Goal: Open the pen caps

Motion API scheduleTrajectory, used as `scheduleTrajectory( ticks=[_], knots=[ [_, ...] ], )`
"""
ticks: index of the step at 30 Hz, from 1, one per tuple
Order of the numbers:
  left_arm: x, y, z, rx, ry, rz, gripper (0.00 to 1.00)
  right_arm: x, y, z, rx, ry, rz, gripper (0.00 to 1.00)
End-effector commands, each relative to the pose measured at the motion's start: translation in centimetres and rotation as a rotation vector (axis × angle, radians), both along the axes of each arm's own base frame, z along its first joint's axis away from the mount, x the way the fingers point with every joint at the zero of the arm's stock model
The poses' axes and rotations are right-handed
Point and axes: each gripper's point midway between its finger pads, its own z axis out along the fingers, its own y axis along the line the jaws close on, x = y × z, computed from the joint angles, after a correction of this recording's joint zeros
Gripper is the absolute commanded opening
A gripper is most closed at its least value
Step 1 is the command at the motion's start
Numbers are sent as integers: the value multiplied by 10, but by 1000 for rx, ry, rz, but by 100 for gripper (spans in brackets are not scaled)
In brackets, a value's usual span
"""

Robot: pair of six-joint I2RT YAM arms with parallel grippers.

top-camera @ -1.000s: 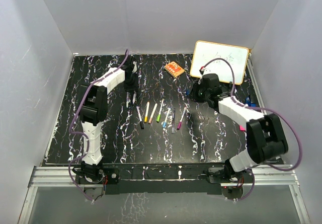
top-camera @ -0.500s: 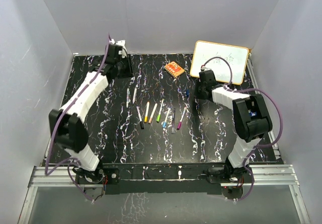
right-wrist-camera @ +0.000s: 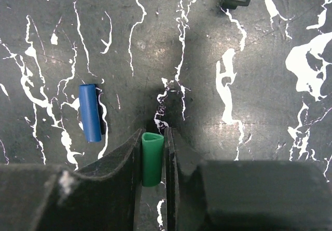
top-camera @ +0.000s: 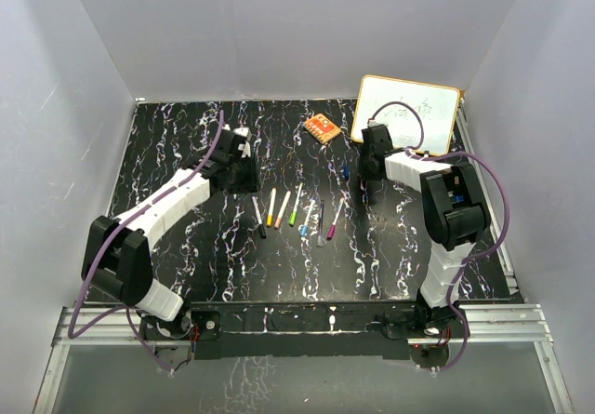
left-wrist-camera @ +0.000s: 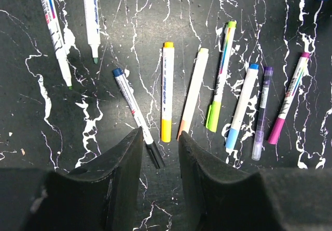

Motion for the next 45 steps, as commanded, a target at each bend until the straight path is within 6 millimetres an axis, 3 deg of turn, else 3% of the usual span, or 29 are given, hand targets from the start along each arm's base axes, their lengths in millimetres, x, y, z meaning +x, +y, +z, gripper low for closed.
scheduleTrajectory(
  ticks=[1,5,16,20,24,34,45],
  knots=[
    [4,1,22,-33,-74,25,33,7,-3,7,-21,-10,-6,24],
    [3,-1,21,-37,-67,20,33,5,-2,7,-15,-7,-6,30],
    [-11,5,17,-35,-57,31,33,7,0,12,1,-21,-6,31],
    [-24,7,7,-28,-30,39,34,12,2,38,28,-107,-8,38],
    [-36,8,-9,-5,-3,59,34,12,6,76,68,-210,13,42],
    [-46,10,-42,44,49,130,36,-10,22,132,174,-326,109,47],
    [-36,6,-69,113,68,180,37,-45,33,162,272,-363,177,47]
  ],
)
